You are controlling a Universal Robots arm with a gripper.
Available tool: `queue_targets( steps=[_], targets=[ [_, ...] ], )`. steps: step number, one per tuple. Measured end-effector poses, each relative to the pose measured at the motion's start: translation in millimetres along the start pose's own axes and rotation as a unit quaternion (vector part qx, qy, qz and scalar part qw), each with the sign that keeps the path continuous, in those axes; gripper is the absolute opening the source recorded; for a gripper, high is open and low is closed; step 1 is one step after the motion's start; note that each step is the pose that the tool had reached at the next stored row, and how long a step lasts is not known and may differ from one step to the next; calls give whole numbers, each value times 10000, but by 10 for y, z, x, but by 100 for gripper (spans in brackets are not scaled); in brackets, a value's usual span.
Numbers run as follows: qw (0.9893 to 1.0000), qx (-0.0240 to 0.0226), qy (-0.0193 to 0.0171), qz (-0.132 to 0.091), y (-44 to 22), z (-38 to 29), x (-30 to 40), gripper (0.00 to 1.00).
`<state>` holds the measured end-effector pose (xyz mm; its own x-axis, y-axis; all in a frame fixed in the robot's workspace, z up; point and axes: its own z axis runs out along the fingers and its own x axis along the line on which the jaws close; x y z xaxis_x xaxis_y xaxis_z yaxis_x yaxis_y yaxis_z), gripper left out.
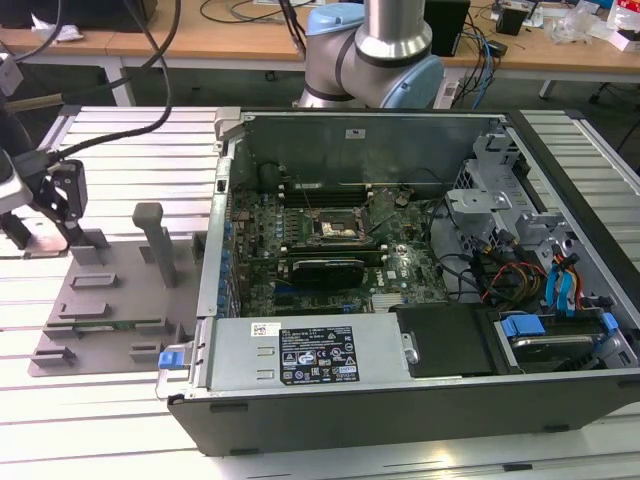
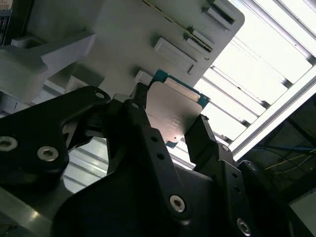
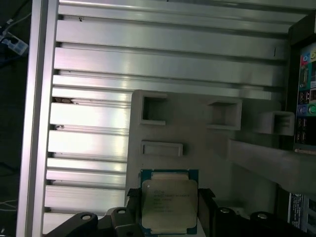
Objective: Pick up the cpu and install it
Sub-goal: 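Pick up the cpu and move it towards the insertion slot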
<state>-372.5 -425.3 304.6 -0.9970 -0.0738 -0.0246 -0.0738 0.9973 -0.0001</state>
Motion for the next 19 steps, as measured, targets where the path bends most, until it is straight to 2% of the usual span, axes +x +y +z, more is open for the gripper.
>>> queue_targets(
  steps=[12, 19],
  targets=[
    [10000, 0, 0, 0, 0, -198, -5, 55],
    [10000, 0, 0, 0, 0, -375, -9, 55]
  ],
)
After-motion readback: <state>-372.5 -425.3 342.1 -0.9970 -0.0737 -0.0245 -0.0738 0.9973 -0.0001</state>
